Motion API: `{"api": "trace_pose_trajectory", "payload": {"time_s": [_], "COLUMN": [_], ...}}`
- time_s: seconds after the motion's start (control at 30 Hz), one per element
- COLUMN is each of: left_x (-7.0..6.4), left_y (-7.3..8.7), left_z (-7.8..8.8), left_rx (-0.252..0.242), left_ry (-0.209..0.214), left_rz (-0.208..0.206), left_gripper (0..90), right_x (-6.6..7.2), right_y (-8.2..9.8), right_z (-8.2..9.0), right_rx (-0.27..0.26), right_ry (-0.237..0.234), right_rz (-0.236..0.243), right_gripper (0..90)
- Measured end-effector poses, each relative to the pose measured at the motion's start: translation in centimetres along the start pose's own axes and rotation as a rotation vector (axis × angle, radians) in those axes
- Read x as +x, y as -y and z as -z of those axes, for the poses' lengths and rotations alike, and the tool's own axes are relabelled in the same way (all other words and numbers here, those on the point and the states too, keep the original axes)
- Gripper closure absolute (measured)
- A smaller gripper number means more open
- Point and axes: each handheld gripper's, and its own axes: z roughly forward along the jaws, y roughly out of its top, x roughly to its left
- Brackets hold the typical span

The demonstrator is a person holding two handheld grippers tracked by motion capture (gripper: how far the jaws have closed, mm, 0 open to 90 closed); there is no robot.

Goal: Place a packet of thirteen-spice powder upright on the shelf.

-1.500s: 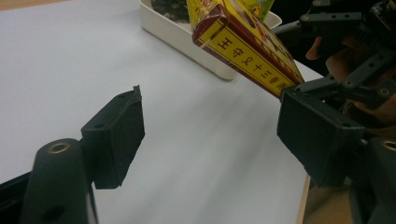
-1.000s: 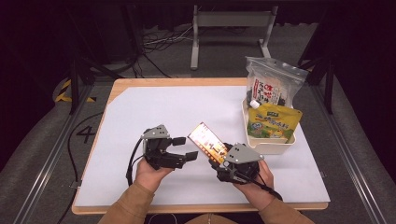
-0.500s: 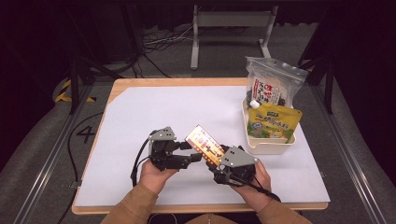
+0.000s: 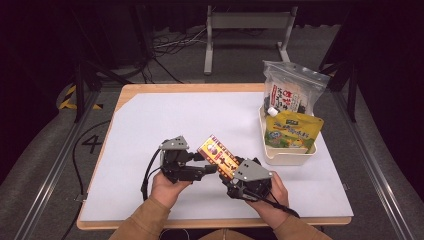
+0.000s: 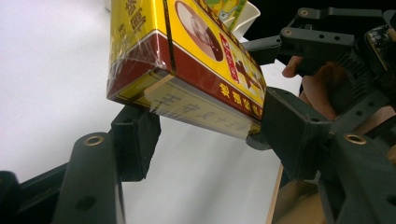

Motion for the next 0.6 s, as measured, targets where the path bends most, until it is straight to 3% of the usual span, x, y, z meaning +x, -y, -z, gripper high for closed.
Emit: {"api": "trace_pose_trajectory", "payload": {"time_s": [0.27, 0.4, 0.6], "left_x": [0.08, -0.05, -0.38], "left_y": [0.04, 0.01, -0.08], "left_z": [0.22, 0.4, 0.42], "left_rx": [-0.012, -0.017, -0.011], "left_ry": [0.027, 0.04, 0.048], "left_rz": [0.0, -0.013, -0.037], "left_gripper": [47.1, 55.5, 60.5], "right_x": [0.49, 0.75, 0.78], "right_y": [0.27, 0.47, 0.57], "right_z": [-0.44, -0.8, -0.95], "right_rx": [0.022, 0.035, 0.043], "right_ry": [-0.011, -0.016, -0.015], "right_rz": [0.002, 0.004, 0.013], "right_gripper": [31.4, 31.4, 31.5]}}
